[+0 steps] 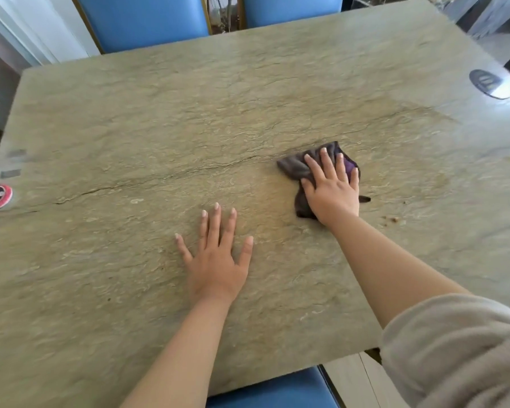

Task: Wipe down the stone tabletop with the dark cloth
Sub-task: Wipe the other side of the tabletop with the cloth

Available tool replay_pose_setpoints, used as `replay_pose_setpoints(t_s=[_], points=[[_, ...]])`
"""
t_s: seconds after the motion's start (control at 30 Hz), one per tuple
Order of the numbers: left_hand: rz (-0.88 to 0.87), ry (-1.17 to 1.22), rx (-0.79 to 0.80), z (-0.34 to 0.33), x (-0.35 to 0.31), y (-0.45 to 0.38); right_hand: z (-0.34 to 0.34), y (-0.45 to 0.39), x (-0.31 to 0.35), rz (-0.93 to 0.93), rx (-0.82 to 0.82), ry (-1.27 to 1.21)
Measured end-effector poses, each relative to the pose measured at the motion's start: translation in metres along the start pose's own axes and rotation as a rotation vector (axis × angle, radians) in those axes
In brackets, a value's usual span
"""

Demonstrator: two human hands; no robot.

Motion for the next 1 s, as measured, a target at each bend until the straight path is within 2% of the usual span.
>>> replay_pose_setpoints(t_s=[0.07, 0.13, 0.3, 0.4, 0.47, 0.5, 0.53, 0.63, 0.67, 0.7, 0.73, 0.87, 0.93, 1.0], points=[[-0.010, 0.024, 0.003, 0.001, -0.001, 0.001, -0.005, 0.024, 0.004, -0.071, 0.014, 0.015], [-0.013, 0.081, -0.002, 0.004, -0.002, 0.001, -0.014, 0.057, 0.031, 0.015, 0.030, 0.055], [-0.016, 0.237, -0.020, 0.011, 0.002, 0.000, -0.037, 0.178, 0.108, 0.586, 0.092, 0.055], [-0.036, 0.276, -0.012, 0.014, 0.001, 0.002, -0.042, 0.231, 0.096, 0.890, 0.194, 0.121], [-0.022, 0.218, 0.025, 0.010, 0.002, 0.002, -0.037, 0.236, 0.072, 1.014, 0.226, 0.180], [-0.010, 0.151, 0.047, 0.005, 0.002, 0.001, -0.033, 0.225, 0.058, 0.984, 0.220, 0.204], [0.008, 0.085, 0.068, 0.002, 0.002, -0.001, -0.029, 0.206, 0.042, 0.870, 0.199, 0.212], [0.041, 0.058, 0.120, -0.002, -0.008, -0.002, -0.014, 0.155, -0.001, 0.270, 0.104, 0.122], [0.042, 0.082, 0.125, -0.002, -0.012, -0.001, -0.014, 0.155, -0.002, 0.150, 0.088, 0.101], [0.041, 0.114, 0.117, -0.001, -0.015, 0.000, -0.017, 0.161, 0.005, 0.116, 0.069, 0.101], [0.037, 0.148, 0.100, 0.000, -0.016, 0.001, -0.020, 0.172, 0.018, 0.170, 0.051, 0.100], [-0.034, 0.198, -0.007, 0.004, -0.016, 0.007, -0.032, 0.222, 0.056, 0.625, 0.104, 0.089], [-0.043, 0.213, -0.031, 0.005, -0.017, 0.008, -0.032, 0.210, 0.054, 0.699, 0.124, 0.102], [-0.037, 0.214, -0.039, 0.005, -0.018, 0.007, -0.029, 0.178, 0.051, 0.690, 0.120, 0.126]])
Point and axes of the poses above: each hand's wrist, its own y-axis away from the middle knuckle, its own z-axis out of the back of the hand, x = y × z, the point moved 9 cm from there along -y, towards the middle knuckle, and after that the axes turned 5 degrees about z, right-handed, at the moved point
